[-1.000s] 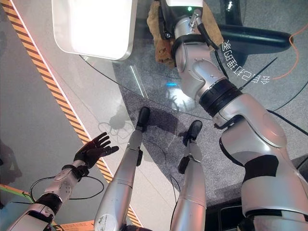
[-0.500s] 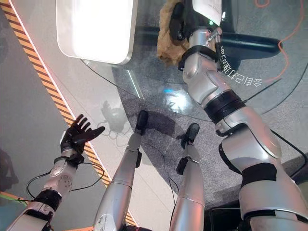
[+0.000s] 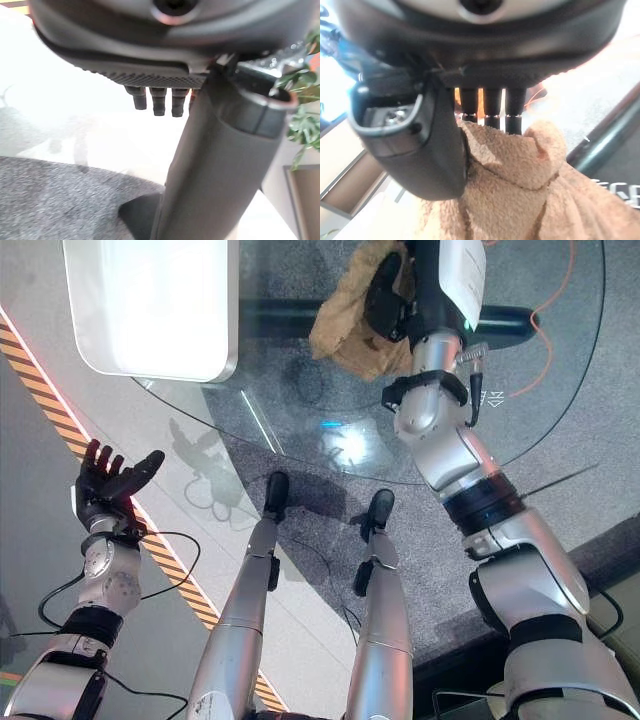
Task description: Wipe the table with a cloth and put it in the basket.
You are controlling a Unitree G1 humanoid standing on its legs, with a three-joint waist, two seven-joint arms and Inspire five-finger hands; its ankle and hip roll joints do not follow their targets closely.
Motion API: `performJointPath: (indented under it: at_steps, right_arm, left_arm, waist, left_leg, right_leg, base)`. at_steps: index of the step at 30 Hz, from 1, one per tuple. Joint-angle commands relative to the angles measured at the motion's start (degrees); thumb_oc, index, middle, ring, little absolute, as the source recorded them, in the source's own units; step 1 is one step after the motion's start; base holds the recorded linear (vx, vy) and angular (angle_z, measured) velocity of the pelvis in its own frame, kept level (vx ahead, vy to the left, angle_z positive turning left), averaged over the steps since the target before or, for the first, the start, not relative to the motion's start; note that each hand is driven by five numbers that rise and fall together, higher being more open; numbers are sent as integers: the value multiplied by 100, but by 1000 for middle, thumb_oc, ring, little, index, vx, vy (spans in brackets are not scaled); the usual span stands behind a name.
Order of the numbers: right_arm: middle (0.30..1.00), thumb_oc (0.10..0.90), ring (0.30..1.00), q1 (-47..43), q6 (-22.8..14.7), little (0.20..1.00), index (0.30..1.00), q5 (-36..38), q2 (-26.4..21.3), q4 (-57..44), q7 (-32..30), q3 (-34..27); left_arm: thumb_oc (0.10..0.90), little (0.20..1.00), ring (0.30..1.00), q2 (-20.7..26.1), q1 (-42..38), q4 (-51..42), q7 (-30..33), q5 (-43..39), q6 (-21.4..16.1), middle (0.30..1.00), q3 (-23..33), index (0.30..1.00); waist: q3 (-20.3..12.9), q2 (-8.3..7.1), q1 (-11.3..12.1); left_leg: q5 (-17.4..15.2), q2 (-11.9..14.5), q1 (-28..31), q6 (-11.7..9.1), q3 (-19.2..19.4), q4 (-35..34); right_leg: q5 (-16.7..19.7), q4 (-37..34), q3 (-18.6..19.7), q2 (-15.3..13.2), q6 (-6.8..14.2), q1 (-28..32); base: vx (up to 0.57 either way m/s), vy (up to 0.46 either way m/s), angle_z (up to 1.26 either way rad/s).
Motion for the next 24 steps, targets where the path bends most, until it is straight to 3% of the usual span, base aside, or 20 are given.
performJointPath:
  at_steps: [1,12,24]
  right_arm:
    - [300,100,300,-62,-649,200,300,-428,-273,-931,-537,-522]
    - [300,100,300,644,-985,200,300,-605,-142,-1544,-625,-1103]
    - [300,100,300,913,-1154,200,300,-777,-45,-1911,-538,-1446]
  left_arm:
    - [800,900,900,397,51,-231,583,375,-735,900,721,900]
    - [800,900,900,595,-148,-983,1645,1090,-1128,900,1199,900]
    - [800,900,900,649,-182,-1971,2073,1823,-1137,900,1371,900]
  waist:
    - [-120,-70,-35]
    - [-120,-122,-120]
    - [-120,-169,-96]
  left_leg:
    - [-323,-341,226,569,669,7]
    - [-374,-337,361,558,689,76]
    - [-387,-339,460,548,694,94]
  right_leg:
    - [-422,-12,-323,356,-85,338]
    - [-466,30,-247,388,-99,488]
    - [-485,28,-263,368,-88,642]
  base:
    - [0,0,0]
    - [0,0,0]
    - [0,0,0]
